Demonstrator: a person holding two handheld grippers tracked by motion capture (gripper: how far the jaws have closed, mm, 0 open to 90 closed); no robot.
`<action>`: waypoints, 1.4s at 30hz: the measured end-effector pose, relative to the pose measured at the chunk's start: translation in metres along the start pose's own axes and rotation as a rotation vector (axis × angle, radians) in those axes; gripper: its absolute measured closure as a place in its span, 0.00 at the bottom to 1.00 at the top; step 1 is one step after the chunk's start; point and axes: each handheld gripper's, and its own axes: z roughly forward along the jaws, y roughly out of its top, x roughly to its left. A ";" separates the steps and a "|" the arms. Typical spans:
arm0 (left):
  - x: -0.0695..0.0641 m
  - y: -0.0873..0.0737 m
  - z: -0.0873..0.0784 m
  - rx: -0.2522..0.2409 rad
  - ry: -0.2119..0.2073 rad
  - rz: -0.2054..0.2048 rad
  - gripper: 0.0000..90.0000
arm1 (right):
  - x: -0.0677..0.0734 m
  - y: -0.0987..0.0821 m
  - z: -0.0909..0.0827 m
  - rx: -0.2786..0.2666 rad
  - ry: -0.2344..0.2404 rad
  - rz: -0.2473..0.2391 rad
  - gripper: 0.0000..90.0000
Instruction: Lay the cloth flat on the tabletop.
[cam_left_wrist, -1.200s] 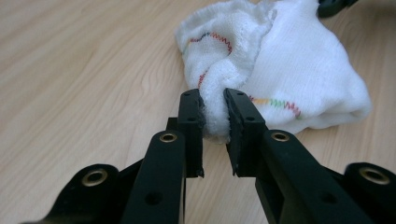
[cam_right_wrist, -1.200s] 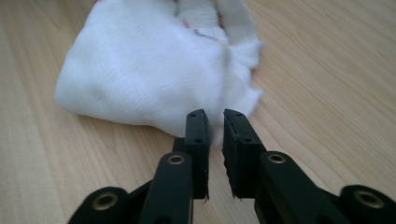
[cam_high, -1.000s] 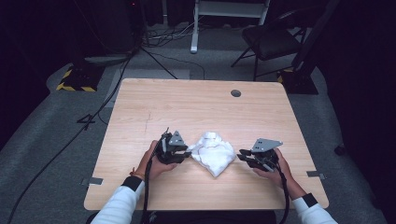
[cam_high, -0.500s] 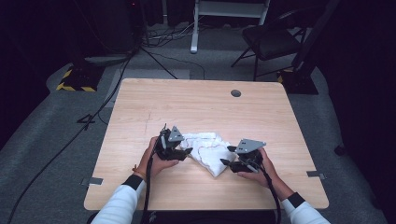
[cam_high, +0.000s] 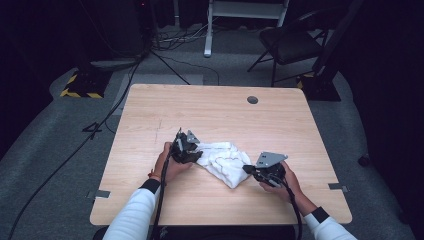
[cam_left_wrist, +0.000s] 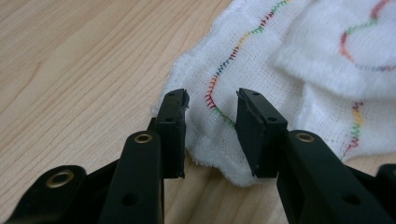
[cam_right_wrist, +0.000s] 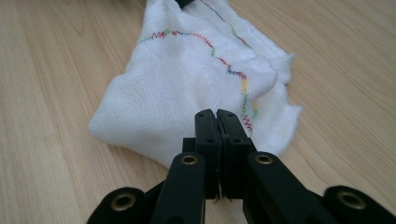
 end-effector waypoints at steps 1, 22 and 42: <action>0.000 -0.001 0.000 -0.003 -0.001 -0.008 0.70 | -0.002 -0.002 -0.003 0.004 -0.005 0.005 0.99; -0.070 -0.029 -0.034 0.058 -0.059 0.102 0.61 | -0.032 -0.021 -0.047 -0.046 -0.252 0.184 0.64; -0.064 -0.036 -0.033 0.018 -0.128 0.080 0.58 | 0.011 0.013 0.003 0.069 -0.101 -0.004 0.91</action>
